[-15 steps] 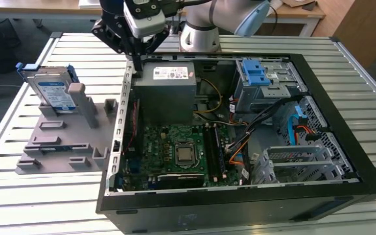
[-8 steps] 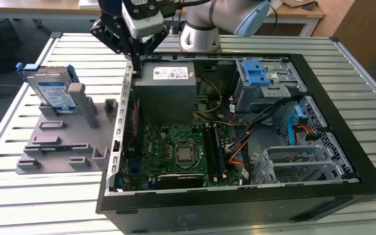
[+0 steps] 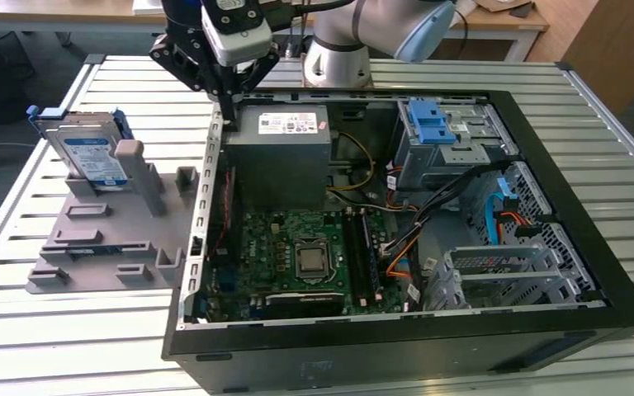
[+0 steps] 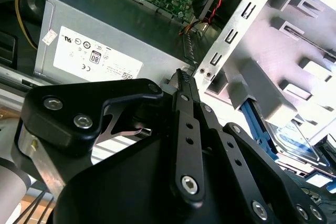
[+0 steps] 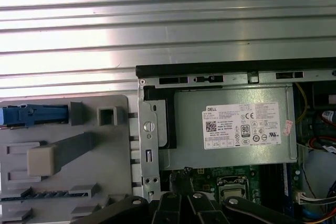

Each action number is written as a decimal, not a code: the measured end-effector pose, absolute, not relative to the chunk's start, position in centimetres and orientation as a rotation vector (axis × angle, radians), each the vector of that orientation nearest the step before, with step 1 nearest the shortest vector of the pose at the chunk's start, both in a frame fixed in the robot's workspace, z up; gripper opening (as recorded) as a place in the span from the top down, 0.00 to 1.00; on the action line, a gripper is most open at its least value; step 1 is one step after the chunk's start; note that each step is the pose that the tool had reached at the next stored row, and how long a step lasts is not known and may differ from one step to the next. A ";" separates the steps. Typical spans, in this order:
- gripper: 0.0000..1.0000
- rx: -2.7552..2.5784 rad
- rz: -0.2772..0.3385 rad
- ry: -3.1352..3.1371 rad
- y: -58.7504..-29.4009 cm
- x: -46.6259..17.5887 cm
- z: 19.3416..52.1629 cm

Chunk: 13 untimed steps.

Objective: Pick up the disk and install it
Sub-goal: 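Reach for the disk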

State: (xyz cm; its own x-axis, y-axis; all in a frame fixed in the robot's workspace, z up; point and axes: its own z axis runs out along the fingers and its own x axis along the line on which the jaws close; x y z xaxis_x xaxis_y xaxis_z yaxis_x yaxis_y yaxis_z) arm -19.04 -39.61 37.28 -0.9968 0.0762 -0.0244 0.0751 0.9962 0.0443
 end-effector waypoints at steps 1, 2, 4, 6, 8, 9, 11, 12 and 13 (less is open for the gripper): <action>0.89 0.118 0.068 3.113 -39.6 -19.1 37.3; 0.89 0.118 0.068 3.113 -39.6 -19.1 37.2; 0.89 0.118 0.068 3.113 -39.6 -19.2 37.2; 0.89 0.118 0.068 3.113 -39.6 -19.3 37.2; 0.89 0.118 0.068 3.113 -39.6 -19.4 37.1; 0.89 0.118 0.068 3.113 -39.6 -19.4 37.1; 0.89 0.118 0.068 3.113 -39.5 -19.6 37.1; 0.89 0.118 0.068 3.112 -39.5 -19.7 37.0; 0.89 0.118 0.068 3.113 -39.5 -19.9 37.0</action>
State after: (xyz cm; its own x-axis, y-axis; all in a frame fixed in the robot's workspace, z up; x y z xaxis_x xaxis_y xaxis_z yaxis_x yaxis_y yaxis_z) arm -19.87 -39.46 37.03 -0.9968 0.0762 -0.0244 0.0751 0.9962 0.0443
